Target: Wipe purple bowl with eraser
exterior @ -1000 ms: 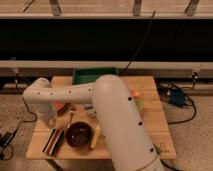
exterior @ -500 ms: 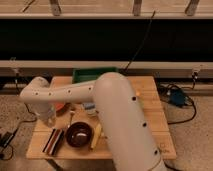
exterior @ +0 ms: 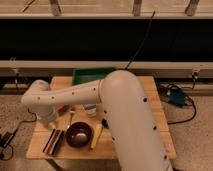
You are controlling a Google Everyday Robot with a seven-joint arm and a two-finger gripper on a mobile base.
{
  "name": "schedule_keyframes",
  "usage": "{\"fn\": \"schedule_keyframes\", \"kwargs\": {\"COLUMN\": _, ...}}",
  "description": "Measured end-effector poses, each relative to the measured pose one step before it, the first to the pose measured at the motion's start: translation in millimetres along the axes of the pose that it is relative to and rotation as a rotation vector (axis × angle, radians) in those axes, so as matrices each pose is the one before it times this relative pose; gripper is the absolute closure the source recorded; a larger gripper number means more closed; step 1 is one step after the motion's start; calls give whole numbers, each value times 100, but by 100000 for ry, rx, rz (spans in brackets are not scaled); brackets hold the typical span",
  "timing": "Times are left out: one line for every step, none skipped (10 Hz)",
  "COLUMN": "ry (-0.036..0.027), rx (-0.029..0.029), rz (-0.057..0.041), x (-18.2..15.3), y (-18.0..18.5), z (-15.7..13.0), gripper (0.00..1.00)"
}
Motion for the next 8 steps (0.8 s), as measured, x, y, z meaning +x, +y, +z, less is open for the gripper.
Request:
{"fn": "schedule_keyframes", "kwargs": {"ry": 62, "rx": -582, "rz": 2277, "x": -347, "y": 259, "z": 22, "gripper": 20}}
{"fn": "schedule_keyframes", "kwargs": {"ry": -117, "rx": -449, "rz": 1599, "x": -325, "y": 141, "z": -2, "gripper": 20}}
{"fn": "schedule_keyframes", "kwargs": {"ry": -453, "rx": -103, "rz": 580, "x": -192, "y": 127, "z": 50, "gripper": 20}}
{"fn": "schedule_keyframes", "kwargs": {"ry": -639, "rx": -287, "rz": 456, "x": -203, "y": 159, "z": 66, "gripper": 20}}
{"fn": "schedule_keyframes", "kwargs": {"ry": -949, "rx": -475, "rz": 550, "x": -287, "y": 188, "z": 176, "gripper": 20}}
{"fn": "schedule_keyframes", "kwargs": {"ry": -476, "rx": -164, "rz": 254, "x": -151, "y": 104, "z": 116, "gripper": 20}}
{"fn": "schedule_keyframes", "kwargs": {"ry": -594, "rx": 125, "rz": 233, "x": -73, "y": -14, "z": 101, "gripper": 20}}
{"fn": "schedule_keyframes", "kwargs": {"ry": -1225, "rx": 171, "rz": 304, "x": -157, "y": 28, "z": 433, "gripper": 20}}
